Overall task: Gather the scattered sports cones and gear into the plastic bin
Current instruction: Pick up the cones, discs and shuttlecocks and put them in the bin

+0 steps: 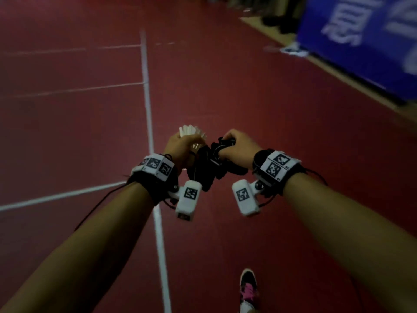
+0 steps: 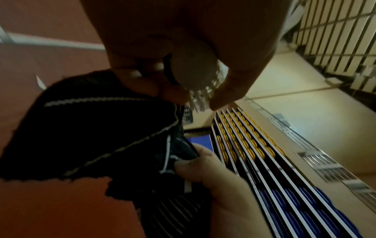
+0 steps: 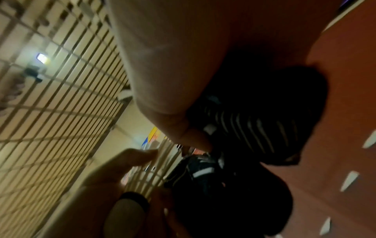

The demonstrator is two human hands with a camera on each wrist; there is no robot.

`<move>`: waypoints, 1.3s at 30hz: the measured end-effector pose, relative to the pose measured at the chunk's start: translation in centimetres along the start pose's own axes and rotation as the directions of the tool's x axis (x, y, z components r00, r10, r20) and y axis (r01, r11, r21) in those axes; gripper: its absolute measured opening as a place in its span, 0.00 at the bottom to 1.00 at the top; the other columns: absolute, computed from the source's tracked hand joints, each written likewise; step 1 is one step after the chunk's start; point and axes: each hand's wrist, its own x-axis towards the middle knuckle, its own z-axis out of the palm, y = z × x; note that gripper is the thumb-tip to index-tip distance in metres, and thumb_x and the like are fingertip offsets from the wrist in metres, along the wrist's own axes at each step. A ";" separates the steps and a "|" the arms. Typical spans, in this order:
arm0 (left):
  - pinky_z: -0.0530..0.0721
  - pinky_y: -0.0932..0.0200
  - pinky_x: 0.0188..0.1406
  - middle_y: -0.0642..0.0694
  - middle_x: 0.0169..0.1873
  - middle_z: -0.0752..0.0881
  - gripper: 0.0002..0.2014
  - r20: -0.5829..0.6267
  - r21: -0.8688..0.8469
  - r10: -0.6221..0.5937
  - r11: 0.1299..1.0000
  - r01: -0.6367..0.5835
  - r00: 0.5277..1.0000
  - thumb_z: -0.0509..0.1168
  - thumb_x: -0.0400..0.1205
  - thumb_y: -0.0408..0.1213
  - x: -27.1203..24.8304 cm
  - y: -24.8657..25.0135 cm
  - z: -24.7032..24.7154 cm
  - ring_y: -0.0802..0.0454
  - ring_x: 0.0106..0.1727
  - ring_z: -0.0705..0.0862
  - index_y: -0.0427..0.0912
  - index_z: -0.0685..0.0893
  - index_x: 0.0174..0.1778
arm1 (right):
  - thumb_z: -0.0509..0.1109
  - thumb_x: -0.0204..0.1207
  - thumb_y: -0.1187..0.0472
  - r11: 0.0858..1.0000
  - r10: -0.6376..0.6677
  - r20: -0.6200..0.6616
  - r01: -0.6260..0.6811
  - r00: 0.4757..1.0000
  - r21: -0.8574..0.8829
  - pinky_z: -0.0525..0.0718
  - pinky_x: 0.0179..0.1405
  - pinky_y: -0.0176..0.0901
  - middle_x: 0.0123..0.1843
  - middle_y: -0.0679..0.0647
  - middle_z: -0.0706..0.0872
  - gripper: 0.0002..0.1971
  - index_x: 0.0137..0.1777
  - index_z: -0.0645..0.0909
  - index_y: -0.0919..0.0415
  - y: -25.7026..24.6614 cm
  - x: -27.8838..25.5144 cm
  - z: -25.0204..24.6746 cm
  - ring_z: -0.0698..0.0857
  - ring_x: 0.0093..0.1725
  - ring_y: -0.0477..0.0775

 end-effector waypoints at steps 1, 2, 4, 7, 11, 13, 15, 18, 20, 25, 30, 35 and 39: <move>0.75 0.60 0.24 0.39 0.30 0.78 0.13 0.074 0.024 -0.004 1.000 0.002 0.997 0.72 0.69 0.37 0.2 0.5 4.5 0.47 0.21 0.76 0.39 0.80 0.45 | 0.71 0.74 0.61 0.999 0.045 -0.081 -0.043 0.996 0.034 0.79 0.30 0.42 0.45 0.57 0.82 0.13 0.57 0.76 0.59 2.6 -1.6 -3.8 0.81 0.35 0.55; 0.72 0.59 0.24 0.39 0.30 0.76 0.13 0.134 0.047 -0.004 0.999 -0.003 0.991 0.72 0.68 0.38 0.3 0.9 8.4 0.48 0.20 0.74 0.39 0.80 0.45 | 0.71 0.74 0.62 0.994 0.088 -0.144 -0.078 0.986 0.073 0.79 0.28 0.41 0.44 0.57 0.82 0.12 0.56 0.76 0.60 4.9 -2.8 -7.0 0.80 0.35 0.55; 0.68 0.61 0.23 0.42 0.24 0.72 0.08 0.227 0.077 0.012 0.997 -0.031 0.974 0.70 0.73 0.36 0.3 1.2 15.8 0.50 0.18 0.68 0.41 0.77 0.41 | 0.72 0.74 0.63 0.979 0.178 -0.250 -0.146 0.952 0.143 0.79 0.29 0.41 0.44 0.57 0.82 0.12 0.55 0.77 0.60 9.4 -5.4 -12.6 0.80 0.35 0.54; 0.63 0.64 0.20 0.49 0.15 0.66 0.09 0.379 0.127 -0.026 0.992 -0.024 0.925 0.68 0.77 0.34 -0.5 1.6 27.8 0.52 0.15 0.63 0.43 0.73 0.37 | 0.73 0.73 0.64 0.942 0.304 -0.391 -0.214 0.869 0.257 0.80 0.32 0.42 0.45 0.57 0.82 0.13 0.56 0.78 0.60 16.7 -9.9 -20.6 0.81 0.37 0.54; 0.68 0.59 0.26 0.48 0.20 0.72 0.06 0.503 0.148 -0.024 0.987 -0.059 0.864 0.69 0.76 0.35 -2.1 1.4 43.5 0.51 0.21 0.68 0.43 0.78 0.40 | 0.77 0.68 0.67 0.907 0.385 -0.523 -0.204 0.760 0.369 0.84 0.35 0.40 0.52 0.58 0.84 0.17 0.56 0.81 0.57 26.3 -15.8 -30.3 0.85 0.41 0.54; 0.70 0.58 0.28 0.46 0.24 0.73 0.05 0.539 0.150 -0.020 0.986 -0.073 0.842 0.70 0.76 0.35 -2.7 0.7 50.2 0.50 0.23 0.71 0.43 0.79 0.41 | 0.77 0.69 0.68 0.893 0.412 -0.559 -0.195 0.719 0.407 0.81 0.30 0.37 0.51 0.58 0.84 0.17 0.58 0.81 0.58 30.6 -18.1 -34.6 0.84 0.39 0.51; 0.69 0.58 0.27 0.46 0.23 0.73 0.05 0.570 0.177 -0.037 0.981 -0.079 0.821 0.70 0.76 0.35 -3.4 -0.3 56.3 0.50 0.22 0.70 0.44 0.78 0.40 | 0.77 0.70 0.68 0.873 0.457 -0.592 -0.208 0.664 0.440 0.79 0.30 0.36 0.52 0.58 0.84 0.18 0.59 0.82 0.58 34.9 -20.2 -38.7 0.83 0.39 0.49; 0.70 0.59 0.27 0.45 0.27 0.75 0.05 0.592 0.209 -0.057 0.974 -0.085 0.804 0.70 0.76 0.35 -3.6 -1.6 64.4 0.50 0.24 0.71 0.43 0.79 0.41 | 0.77 0.71 0.66 0.833 0.533 -0.629 -0.219 0.565 0.509 0.78 0.30 0.37 0.51 0.56 0.84 0.18 0.60 0.81 0.59 40.7 -22.4 -43.7 0.83 0.38 0.47; 0.73 0.60 0.27 0.45 0.30 0.78 0.05 0.609 0.226 -0.056 0.968 -0.106 0.791 0.71 0.76 0.36 -3.2 -2.3 69.1 0.49 0.26 0.74 0.44 0.81 0.42 | 0.76 0.72 0.65 0.794 0.590 -0.635 -0.215 0.498 0.568 0.77 0.29 0.36 0.49 0.55 0.82 0.18 0.61 0.79 0.61 43.9 -23.2 -46.2 0.82 0.38 0.46; 0.76 0.60 0.26 0.45 0.35 0.82 0.04 0.648 0.266 -0.085 0.956 -0.120 0.757 0.72 0.75 0.37 -0.2 -4.0 80.6 0.49 0.30 0.78 0.48 0.83 0.43 | 0.76 0.72 0.64 0.756 0.640 -0.638 -0.202 0.428 0.623 0.77 0.29 0.36 0.49 0.56 0.84 0.19 0.63 0.79 0.63 51.6 -21.3 -52.4 0.83 0.37 0.47; 0.75 0.62 0.25 0.46 0.32 0.82 0.04 0.696 0.281 -0.107 0.950 -0.133 0.710 0.72 0.75 0.39 6.1 -4.8 92.8 0.51 0.27 0.78 0.48 0.84 0.42 | 0.75 0.73 0.63 0.764 0.642 -0.639 -0.274 0.424 0.585 0.78 0.31 0.35 0.52 0.56 0.84 0.19 0.63 0.79 0.59 59.6 -15.9 -60.4 0.84 0.40 0.48; 0.79 0.58 0.34 0.47 0.39 0.86 0.08 0.731 0.312 -0.156 0.942 -0.123 0.664 0.75 0.74 0.42 14.2 -2.6 105.5 0.50 0.37 0.83 0.50 0.86 0.46 | 0.78 0.69 0.62 0.763 0.646 -0.646 -0.319 0.407 0.562 0.83 0.47 0.40 0.59 0.57 0.86 0.21 0.63 0.84 0.57 66.8 -8.8 -71.3 0.87 0.52 0.54; 0.77 0.59 0.31 0.47 0.36 0.84 0.07 0.745 0.332 -0.165 0.932 -0.144 0.646 0.75 0.74 0.43 19.0 0.4 116.2 0.51 0.34 0.81 0.50 0.84 0.44 | 0.79 0.68 0.59 0.762 0.647 -0.684 -0.314 0.337 0.566 0.86 0.51 0.44 0.59 0.54 0.87 0.20 0.61 0.85 0.54 71.2 -5.0 -80.0 0.88 0.53 0.54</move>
